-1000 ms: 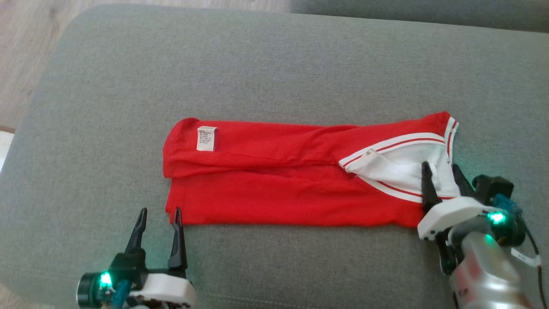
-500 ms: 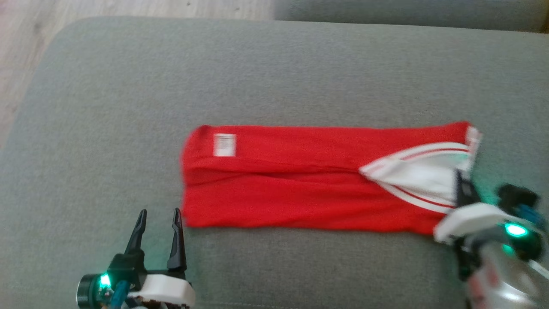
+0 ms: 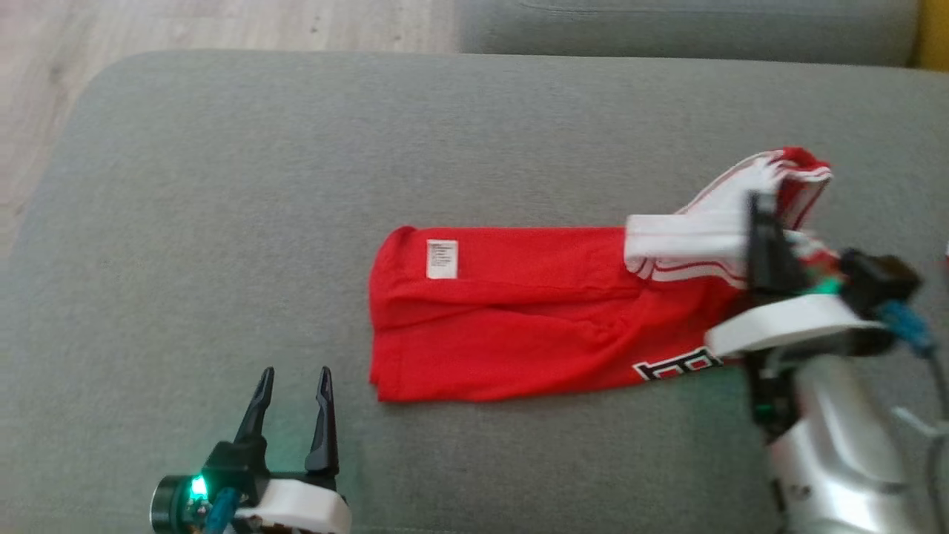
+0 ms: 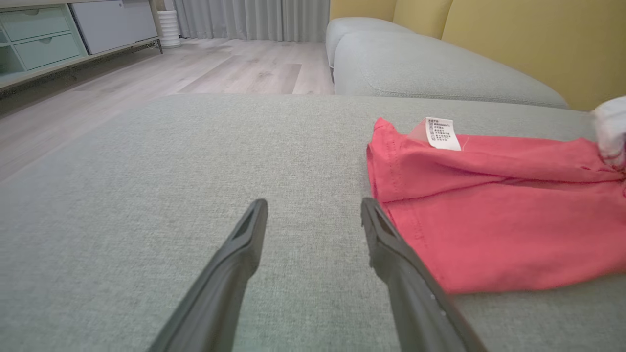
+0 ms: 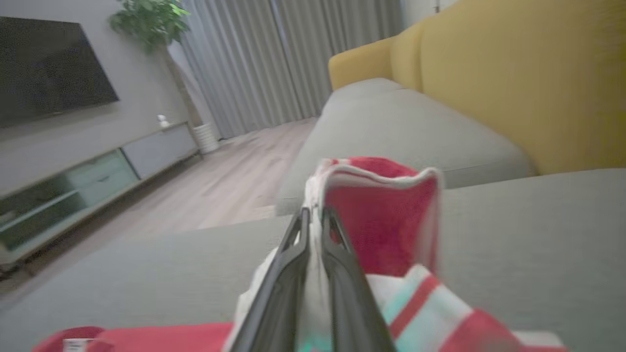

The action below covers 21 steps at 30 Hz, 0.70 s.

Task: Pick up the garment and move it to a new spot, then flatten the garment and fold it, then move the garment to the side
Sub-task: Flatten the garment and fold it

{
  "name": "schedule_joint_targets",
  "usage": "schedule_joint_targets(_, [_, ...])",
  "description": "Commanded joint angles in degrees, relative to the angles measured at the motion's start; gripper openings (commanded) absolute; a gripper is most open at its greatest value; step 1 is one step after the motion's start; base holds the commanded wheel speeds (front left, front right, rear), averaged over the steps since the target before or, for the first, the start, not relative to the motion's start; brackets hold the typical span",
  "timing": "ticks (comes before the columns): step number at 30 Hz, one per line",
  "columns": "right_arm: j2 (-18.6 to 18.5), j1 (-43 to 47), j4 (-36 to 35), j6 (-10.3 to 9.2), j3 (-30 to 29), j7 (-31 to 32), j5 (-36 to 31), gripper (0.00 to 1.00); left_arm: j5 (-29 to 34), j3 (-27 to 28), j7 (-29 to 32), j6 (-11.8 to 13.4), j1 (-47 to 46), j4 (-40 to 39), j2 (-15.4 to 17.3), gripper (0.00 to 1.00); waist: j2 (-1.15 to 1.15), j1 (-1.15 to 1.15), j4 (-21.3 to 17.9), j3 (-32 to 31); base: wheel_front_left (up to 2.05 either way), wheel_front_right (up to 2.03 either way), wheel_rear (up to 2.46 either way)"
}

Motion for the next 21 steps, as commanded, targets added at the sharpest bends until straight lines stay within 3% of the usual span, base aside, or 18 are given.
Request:
schedule_joint_targets(1, [0.8,-0.5,-2.7,-0.05,4.8,-0.4,2.7,0.0,-0.2,1.1,-0.5,0.0,-1.2,-1.2,0.1,1.0,0.0,0.0,1.6,-0.3,0.0,0.0,0.0])
schedule_joint_targets(5, [0.8,-0.6,-4.0,-0.05,15.0,-0.4,11.0,0.0,-0.3,0.2,-0.5,-0.1,-1.1,-0.8,0.1,1.0,0.0,0.0,5.4,-0.8,0.0,0.0,0.0])
schedule_joint_targets(9, [0.8,-2.5,-2.7,-0.05,21.4,-0.4,15.7,0.0,-0.4,-1.1,-0.5,-0.1,-0.7,-0.5,0.1,1.0,0.0,0.0,10.2,-0.9,0.0,0.0,0.0])
schedule_joint_targets(15, [0.8,-5.8,1.2,-0.05,27.0,-0.4,18.8,0.0,-0.7,-2.0,-0.5,0.1,-0.1,-0.2,0.1,1.0,0.0,0.0,16.9,-0.7,0.0,0.0,0.0])
schedule_joint_targets(21, [0.8,-8.4,6.9,-0.05,27.7,-0.4,19.7,0.0,-1.2,-2.5,-0.5,0.2,0.6,0.0,0.1,1.0,0.0,0.0,20.9,-0.6,0.0,0.0,0.0])
